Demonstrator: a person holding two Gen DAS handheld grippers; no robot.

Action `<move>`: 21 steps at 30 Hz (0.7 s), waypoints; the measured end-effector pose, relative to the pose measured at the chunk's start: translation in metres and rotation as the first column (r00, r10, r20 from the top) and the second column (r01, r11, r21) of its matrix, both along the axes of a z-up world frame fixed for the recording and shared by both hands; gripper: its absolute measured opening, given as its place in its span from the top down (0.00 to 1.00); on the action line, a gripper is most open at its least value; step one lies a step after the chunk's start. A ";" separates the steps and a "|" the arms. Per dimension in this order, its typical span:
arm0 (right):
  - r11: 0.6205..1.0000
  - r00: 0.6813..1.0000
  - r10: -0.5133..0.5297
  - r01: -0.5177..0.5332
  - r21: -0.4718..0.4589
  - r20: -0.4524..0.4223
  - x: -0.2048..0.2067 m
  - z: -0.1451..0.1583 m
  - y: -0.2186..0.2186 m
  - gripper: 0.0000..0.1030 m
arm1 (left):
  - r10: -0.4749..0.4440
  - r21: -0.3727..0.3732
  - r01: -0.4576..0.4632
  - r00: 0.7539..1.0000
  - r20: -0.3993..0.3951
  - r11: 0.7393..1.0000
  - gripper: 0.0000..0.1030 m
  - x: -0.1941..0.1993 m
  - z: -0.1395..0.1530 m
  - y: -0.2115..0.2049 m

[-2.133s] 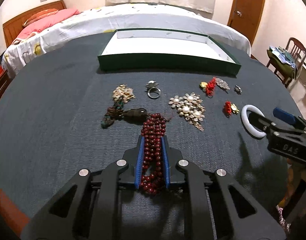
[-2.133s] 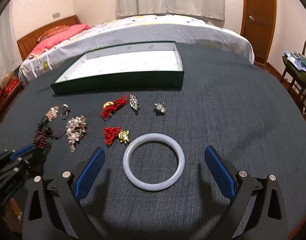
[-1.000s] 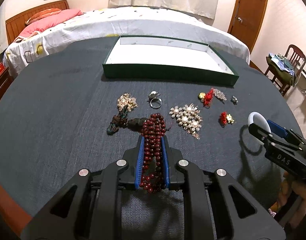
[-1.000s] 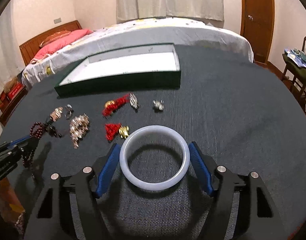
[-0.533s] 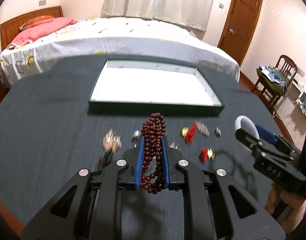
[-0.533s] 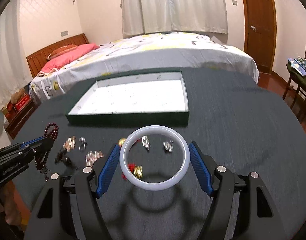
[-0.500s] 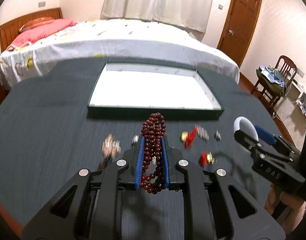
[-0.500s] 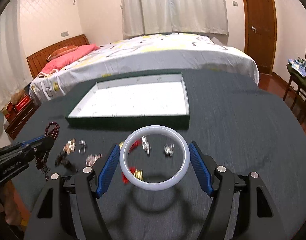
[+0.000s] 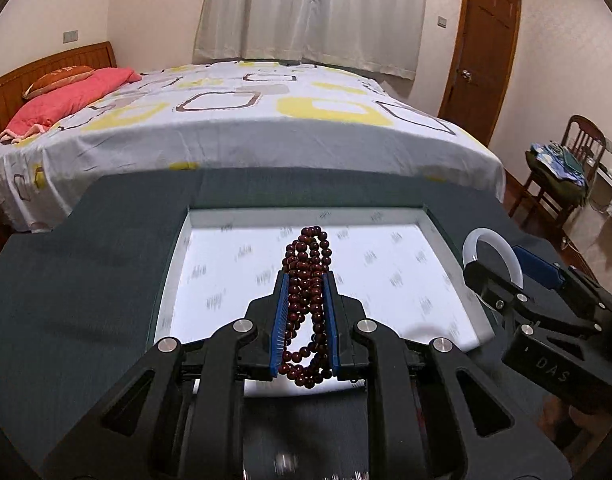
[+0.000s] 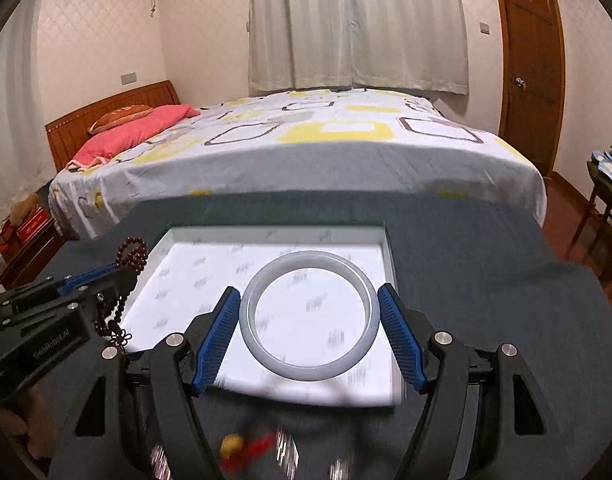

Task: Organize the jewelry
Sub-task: 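Carry the bead bracelet and bangle into the white tray and open both tools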

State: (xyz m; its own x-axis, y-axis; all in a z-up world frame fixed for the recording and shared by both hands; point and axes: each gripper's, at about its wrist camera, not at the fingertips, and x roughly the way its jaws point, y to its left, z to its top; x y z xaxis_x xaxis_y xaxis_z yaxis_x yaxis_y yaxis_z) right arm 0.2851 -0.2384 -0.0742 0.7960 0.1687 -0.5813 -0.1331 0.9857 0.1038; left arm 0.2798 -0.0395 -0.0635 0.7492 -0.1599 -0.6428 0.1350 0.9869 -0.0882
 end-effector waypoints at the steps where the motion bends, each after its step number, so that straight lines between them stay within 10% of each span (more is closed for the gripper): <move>1: 1.000 1.000 -0.001 0.001 0.001 -0.010 0.015 -0.003 0.001 0.34 | 0.006 0.004 -0.006 1.000 -0.007 1.000 0.84 0.017 -0.003 0.000; 21: 0.999 0.948 -0.016 0.005 -0.035 -0.318 0.132 -0.067 0.014 0.34 | 0.059 0.018 -0.056 0.946 -0.319 0.998 0.83 0.140 -0.079 0.017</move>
State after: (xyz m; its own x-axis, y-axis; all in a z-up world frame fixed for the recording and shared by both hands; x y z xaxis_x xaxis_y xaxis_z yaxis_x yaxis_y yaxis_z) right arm 0.4172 -0.2245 -0.1410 0.5702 0.1375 -0.8099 -0.0878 0.9905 0.1063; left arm 0.4200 -0.0223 -0.1429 0.5124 -0.1157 -0.8509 0.0438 0.9931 -0.1087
